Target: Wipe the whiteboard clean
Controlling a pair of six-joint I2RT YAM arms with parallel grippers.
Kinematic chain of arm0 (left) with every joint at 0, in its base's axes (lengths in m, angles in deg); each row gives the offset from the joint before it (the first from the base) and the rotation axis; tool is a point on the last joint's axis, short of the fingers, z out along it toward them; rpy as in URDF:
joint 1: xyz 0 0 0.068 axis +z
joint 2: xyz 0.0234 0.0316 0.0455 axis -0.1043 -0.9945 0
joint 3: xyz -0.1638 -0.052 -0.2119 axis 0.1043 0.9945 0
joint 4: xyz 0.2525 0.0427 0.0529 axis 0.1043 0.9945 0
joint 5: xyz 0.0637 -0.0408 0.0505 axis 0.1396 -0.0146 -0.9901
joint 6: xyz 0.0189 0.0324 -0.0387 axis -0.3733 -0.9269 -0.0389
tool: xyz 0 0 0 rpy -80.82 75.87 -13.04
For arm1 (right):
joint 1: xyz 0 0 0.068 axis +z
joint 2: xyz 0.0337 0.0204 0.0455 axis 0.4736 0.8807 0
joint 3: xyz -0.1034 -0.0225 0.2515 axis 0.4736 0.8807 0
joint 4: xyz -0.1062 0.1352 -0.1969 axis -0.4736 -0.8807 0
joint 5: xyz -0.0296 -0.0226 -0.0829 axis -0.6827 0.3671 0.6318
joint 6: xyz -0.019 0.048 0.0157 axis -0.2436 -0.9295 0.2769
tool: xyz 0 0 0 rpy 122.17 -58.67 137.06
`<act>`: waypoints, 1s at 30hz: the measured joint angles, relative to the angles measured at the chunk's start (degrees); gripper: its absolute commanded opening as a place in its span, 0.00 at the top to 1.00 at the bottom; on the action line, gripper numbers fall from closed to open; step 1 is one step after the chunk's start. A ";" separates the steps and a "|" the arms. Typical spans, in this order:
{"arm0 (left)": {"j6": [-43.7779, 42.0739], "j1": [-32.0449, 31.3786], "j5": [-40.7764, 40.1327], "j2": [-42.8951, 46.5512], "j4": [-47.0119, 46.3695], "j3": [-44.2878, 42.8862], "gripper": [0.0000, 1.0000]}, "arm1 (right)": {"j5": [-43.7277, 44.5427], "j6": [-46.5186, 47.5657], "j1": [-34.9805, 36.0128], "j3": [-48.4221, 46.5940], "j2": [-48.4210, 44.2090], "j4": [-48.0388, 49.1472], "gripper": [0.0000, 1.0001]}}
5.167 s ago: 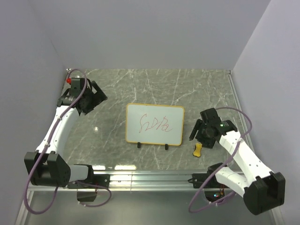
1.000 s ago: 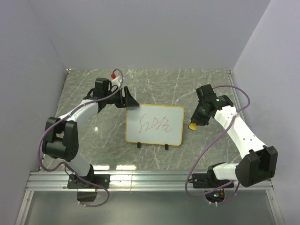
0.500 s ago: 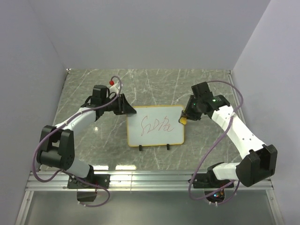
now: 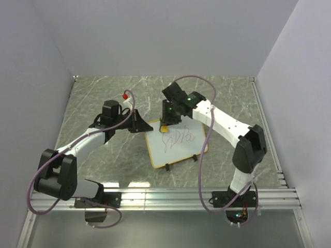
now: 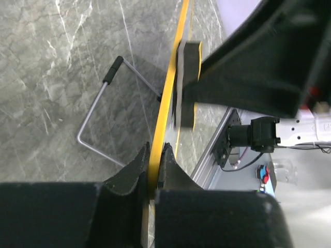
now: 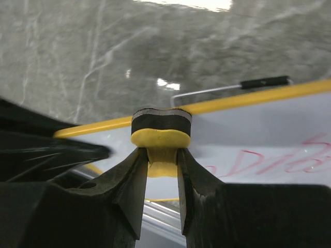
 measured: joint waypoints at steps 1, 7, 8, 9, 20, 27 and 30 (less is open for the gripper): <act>0.09 -0.26 -0.57 0.22 0.00 0.04 1.00 | -0.02 0.39 1.03 -2.08 1.14 -0.57 1.00; 0.13 -1.09 -1.79 0.66 0.46 0.07 1.00 | 0.85 1.86 5.01 -5.53 3.08 -0.83 1.00; 0.11 -1.09 -2.05 0.68 0.63 0.07 1.00 | 1.03 1.90 5.11 -5.20 3.06 -0.48 1.00; 0.11 -1.09 -2.27 0.68 0.83 0.07 1.00 | 1.11 1.90 5.07 -4.61 2.91 0.07 1.00; -0.04 -1.11 -4.04 0.63 3.06 -0.35 1.00 | -2.03 -3.37 0.28 16.98 -6.12 15.39 1.00; -0.55 -1.55 -5.03 0.61 5.88 -1.88 1.00 | -2.32 -10.45 -1.49 22.23 -8.70 18.16 1.00; -0.61 -1.55 -5.31 0.50 6.54 -2.03 1.00 | -0.35 -13.29 -1.51 23.63 -9.46 17.79 1.00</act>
